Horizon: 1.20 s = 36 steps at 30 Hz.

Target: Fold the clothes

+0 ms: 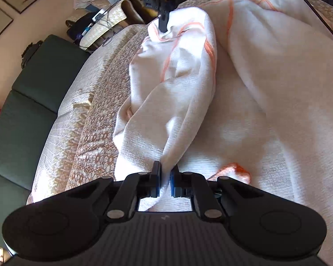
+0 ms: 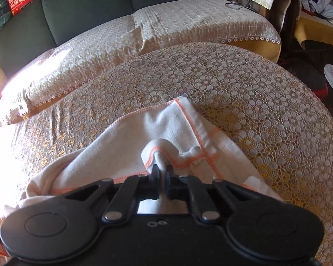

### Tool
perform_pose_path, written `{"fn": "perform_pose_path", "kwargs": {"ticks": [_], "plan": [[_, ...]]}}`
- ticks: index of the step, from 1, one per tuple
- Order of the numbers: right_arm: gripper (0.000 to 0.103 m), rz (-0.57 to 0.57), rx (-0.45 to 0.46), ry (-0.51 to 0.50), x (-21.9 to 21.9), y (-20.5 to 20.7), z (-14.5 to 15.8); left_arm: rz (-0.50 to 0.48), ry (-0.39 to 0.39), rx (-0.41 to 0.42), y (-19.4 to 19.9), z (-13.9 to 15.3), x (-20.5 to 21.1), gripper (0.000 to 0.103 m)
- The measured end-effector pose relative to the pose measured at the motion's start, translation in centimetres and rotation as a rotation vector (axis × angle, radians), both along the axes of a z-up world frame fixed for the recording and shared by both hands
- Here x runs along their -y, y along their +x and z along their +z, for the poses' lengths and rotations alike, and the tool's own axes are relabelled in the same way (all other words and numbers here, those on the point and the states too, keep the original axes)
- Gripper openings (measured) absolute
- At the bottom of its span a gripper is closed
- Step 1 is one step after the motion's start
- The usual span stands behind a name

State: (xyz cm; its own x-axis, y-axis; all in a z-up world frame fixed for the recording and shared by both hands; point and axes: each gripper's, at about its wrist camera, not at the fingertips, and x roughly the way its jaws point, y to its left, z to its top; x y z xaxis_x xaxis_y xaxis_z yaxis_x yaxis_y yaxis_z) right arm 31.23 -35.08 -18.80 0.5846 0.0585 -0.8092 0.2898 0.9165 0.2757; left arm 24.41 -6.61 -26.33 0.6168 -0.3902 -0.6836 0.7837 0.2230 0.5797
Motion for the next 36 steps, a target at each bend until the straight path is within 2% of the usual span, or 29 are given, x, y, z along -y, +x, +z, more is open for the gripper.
{"fn": "perform_pose_path", "kwargs": {"ticks": [3,7,9,11,13,14,18,21,25,36], "plan": [[0.103,-0.08,0.055,0.14,2.0,0.2,1.0,0.13,-0.067,-0.013,2.1,1.4,-0.7,0.007],[0.103,-0.171,0.147,0.259,4.1,1.3,2.1,0.337,-0.161,0.007,5.8,3.5,-1.5,0.007],[0.103,-0.201,0.214,0.343,5.0,1.7,2.4,0.411,-0.195,0.05,6.9,4.4,-1.8,0.007],[0.103,-0.215,0.289,0.407,5.5,1.4,2.8,0.442,-0.218,0.111,7.4,5.0,-1.9,0.007],[0.103,-0.196,0.344,0.44,6.1,0.5,2.6,0.419,-0.211,0.138,6.9,4.9,-1.9,0.007],[0.103,-0.185,0.341,0.447,6.4,0.1,2.1,0.388,-0.197,0.141,6.4,4.6,-1.9,0.007],[0.103,-0.154,0.278,0.467,8.0,-2.1,-1.0,0.26,-0.122,0.128,3.7,2.8,-2.1,0.007],[0.103,-0.154,0.225,0.484,9.0,-3.9,-3.0,0.207,-0.078,0.119,2.3,1.7,-1.9,0.007],[0.103,-0.144,0.198,0.474,9.3,-6.1,-3.7,0.208,-0.091,0.092,1.2,1.6,-2.2,0.007],[0.103,-0.133,0.137,0.441,8.8,-9.4,-5.0,0.249,-0.031,-0.008,0.2,-0.4,-2.1,0.007]]}}
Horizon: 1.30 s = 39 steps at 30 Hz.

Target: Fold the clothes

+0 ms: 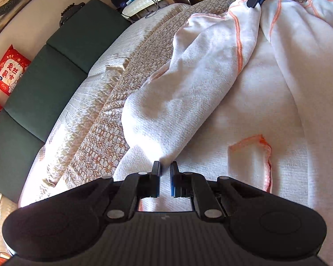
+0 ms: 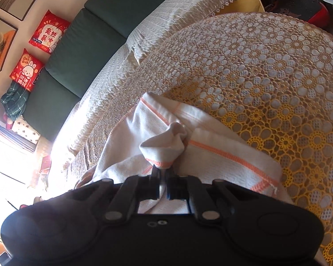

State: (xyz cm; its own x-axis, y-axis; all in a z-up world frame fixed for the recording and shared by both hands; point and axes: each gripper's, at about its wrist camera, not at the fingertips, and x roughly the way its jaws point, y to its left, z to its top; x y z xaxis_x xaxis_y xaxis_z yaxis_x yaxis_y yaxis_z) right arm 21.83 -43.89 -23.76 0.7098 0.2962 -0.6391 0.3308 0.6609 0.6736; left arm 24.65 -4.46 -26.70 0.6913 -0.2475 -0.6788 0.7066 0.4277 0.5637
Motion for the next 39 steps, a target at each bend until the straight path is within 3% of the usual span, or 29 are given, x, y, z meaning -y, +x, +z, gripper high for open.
{"fn": "perform_pose_path", "kwargs": {"ticks": [4,9,11,12,13,14,18,23,30,32,34,36,39], "plan": [[0.103,0.003,-0.023,-0.033,0.1,-1.0,0.4,0.01,0.018,-0.006,-0.7,-0.1,-0.2,0.007],[0.103,0.006,0.003,-0.098,1.2,-1.9,3.0,0.069,-0.117,0.066,-1.2,3.2,-1.4,0.011],[0.103,0.0,0.058,-0.138,1.4,-1.6,4.6,0.087,-0.178,0.087,-0.6,4.4,-1.2,0.031],[0.103,-0.007,0.091,-0.151,1.3,-1.3,5.3,0.095,-0.193,0.101,-0.2,4.7,-0.8,0.057],[0.103,-0.006,0.126,-0.159,1.0,-0.9,6.0,0.096,-0.205,0.125,0.2,4.8,-0.1,0.076],[0.103,0.011,0.156,-0.162,0.5,-0.1,6.4,0.084,-0.213,0.147,0.4,4.7,0.5,0.078],[0.103,0.086,0.143,-0.122,-1.8,3.1,5.7,0.108,-0.143,0.126,2.2,3.0,2.5,0.08],[0.103,0.173,0.089,-0.109,-3.2,4.6,3.8,0.158,-0.196,0.093,2.2,3.4,-1.1,0.08],[0.103,0.214,0.044,-0.144,-3.4,4.5,3.0,0.08,-0.027,0.034,3.9,2.3,-4.7,0.08],[0.103,0.213,0.033,-0.143,-3.4,4.4,2.7,0.107,-0.055,-0.012,5.3,2.6,-5.2,0.071],[0.103,0.208,0.022,-0.152,-3.4,4.3,2.4,0.124,-0.103,-0.107,6.7,2.8,-5.8,0.05],[0.103,0.21,0.011,-0.155,-3.5,4.3,2.2,0.102,-0.115,-0.177,7.4,2.6,-6.0,0.044],[0.103,0.213,0.001,-0.158,-3.6,4.4,2.1,0.096,-0.137,-0.24,8.6,2.2,-6.5,0.044]]}}
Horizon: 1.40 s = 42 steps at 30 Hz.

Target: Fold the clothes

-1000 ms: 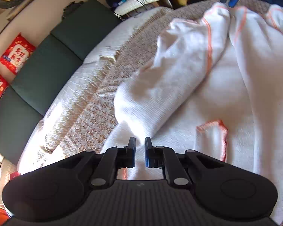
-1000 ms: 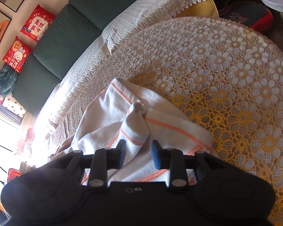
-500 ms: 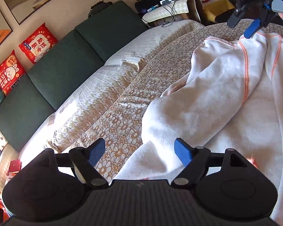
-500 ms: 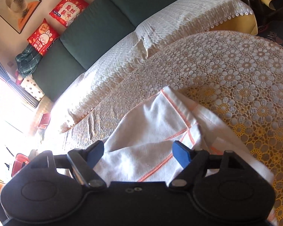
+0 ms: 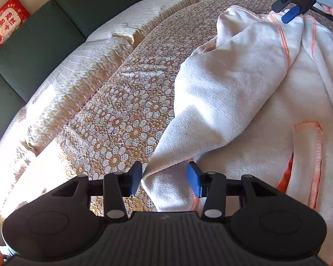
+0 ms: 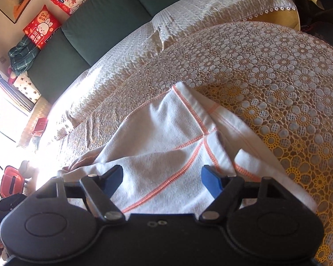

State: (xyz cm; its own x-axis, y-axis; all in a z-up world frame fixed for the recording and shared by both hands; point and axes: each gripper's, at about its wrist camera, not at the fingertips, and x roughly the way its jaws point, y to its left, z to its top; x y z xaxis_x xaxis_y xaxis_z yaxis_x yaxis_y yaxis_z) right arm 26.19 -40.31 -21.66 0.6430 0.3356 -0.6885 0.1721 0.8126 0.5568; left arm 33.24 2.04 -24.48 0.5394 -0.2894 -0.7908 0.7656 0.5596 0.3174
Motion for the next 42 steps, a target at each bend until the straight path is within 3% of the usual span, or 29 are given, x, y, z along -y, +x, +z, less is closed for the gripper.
{"fn": "perform_pose_path", "kwargs": {"ticks": [3,7,11,14,17,20,22,24,27,29,33,35,36,37,38,39,42], "plan": [[0.103,0.008,-0.005,-0.007,-0.1,0.0,0.0,0.016,-0.045,-0.062,1.3,0.0,-0.7,0.043],[0.103,0.006,-0.012,-0.004,0.0,0.1,-0.3,-0.004,-0.046,-0.087,1.0,-0.2,-0.3,0.011],[0.103,-0.003,-0.009,0.009,0.2,-0.1,-0.7,-0.009,-0.016,0.041,-2.1,0.2,0.9,0.007],[0.103,-0.015,0.003,0.026,0.5,-0.6,-1.0,0.067,-0.011,0.164,-4.1,0.8,0.2,0.007],[0.103,-0.023,0.008,0.042,0.7,-0.8,-1.1,0.137,-0.05,0.191,-5.4,1.4,-1.5,0.006],[0.103,-0.028,0.01,0.048,0.9,-0.9,-1.2,0.195,-0.058,0.124,-5.3,0.9,-2.3,0.007],[0.103,-0.042,0.016,0.04,1.1,-0.9,-1.6,0.279,-0.126,0.032,-3.9,0.6,-3.1,0.007],[0.103,-0.089,0.014,0.094,2.2,-1.2,-2.2,0.343,-0.199,-0.076,-2.6,0.5,-3.8,0.007],[0.103,-0.129,-0.025,0.185,3.6,-1.0,-2.6,0.387,-0.277,-0.167,-1.9,1.1,-4.8,0.008],[0.103,-0.145,-0.035,0.213,3.6,-0.8,-1.9,0.415,-0.304,-0.181,-2.0,1.9,-5.4,0.011],[0.103,-0.118,0.026,0.259,2.8,-0.4,-0.1,0.413,-0.27,-0.065,-3.4,4.0,-5.4,0.017],[0.103,-0.098,0.024,0.289,2.0,0.1,-0.2,0.387,-0.308,-0.013,-3.9,5.1,-4.8,0.027],[0.103,-0.088,0.023,0.297,1.5,0.3,-0.3,0.364,-0.331,0.001,-4.1,5.5,-4.3,0.039],[0.103,-0.077,0.019,0.303,1.0,0.6,-0.5,0.326,-0.36,-0.001,-4.2,5.8,-3.3,0.065],[0.103,-0.067,0.015,0.308,0.5,1.0,-0.8,0.288,-0.388,-0.003,-4.3,6.0,-2.3,0.075],[0.103,-0.068,0.004,0.312,0.1,1.3,-1.0,0.252,-0.407,-0.009,-4.3,6.1,-1.2,0.081],[0.103,-0.074,-0.01,0.343,-0.2,1.8,-1.2,0.208,-0.382,-0.034,-3.2,5.0,3.1,0.081]]}}
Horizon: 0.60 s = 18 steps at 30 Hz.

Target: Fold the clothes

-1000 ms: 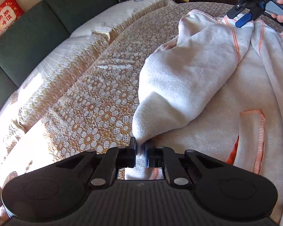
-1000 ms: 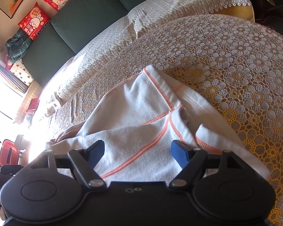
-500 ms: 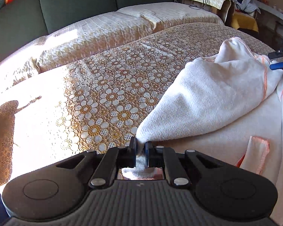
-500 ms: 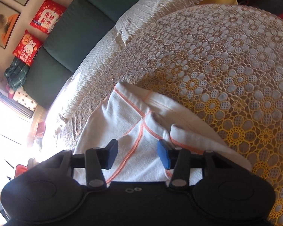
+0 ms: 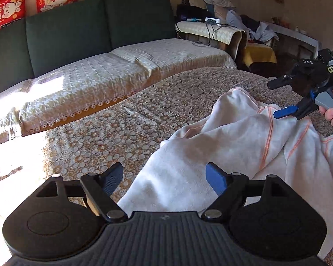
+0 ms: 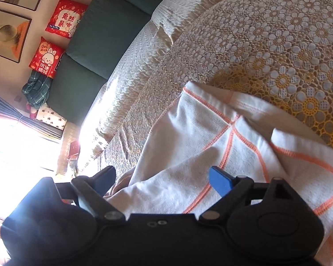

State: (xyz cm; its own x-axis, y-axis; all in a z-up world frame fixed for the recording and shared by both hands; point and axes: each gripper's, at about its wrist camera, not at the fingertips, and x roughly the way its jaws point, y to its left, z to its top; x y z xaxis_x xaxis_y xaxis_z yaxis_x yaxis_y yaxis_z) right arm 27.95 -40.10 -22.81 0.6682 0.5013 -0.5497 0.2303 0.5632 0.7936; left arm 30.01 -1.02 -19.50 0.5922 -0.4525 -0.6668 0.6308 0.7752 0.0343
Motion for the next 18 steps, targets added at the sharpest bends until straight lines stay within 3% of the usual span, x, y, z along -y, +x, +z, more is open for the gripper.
{"fn": "perform_pose_path", "kwargs": {"ticks": [5,9,13,16,18], "plan": [[0.103,0.011,-0.009,-0.019,1.0,-0.6,0.4,0.04,0.128,0.003,2.4,-3.2,4.0,0.081],[0.103,0.003,-0.063,-0.023,2.1,-1.3,-1.1,0.078,0.181,-0.033,3.1,-4.9,4.2,0.081],[0.103,-0.009,-0.066,-0.007,2.6,-1.7,-1.9,0.125,0.158,-0.078,3.5,-5.1,3.6,0.083],[0.103,0.013,-0.083,-0.031,2.4,-1.9,-1.3,0.095,0.146,-0.008,1.8,-3.2,3.3,0.083],[0.103,0.063,-0.092,-0.052,2.1,-2.5,0.2,0.087,0.077,0.013,-0.2,-1.1,2.1,0.083]]}}
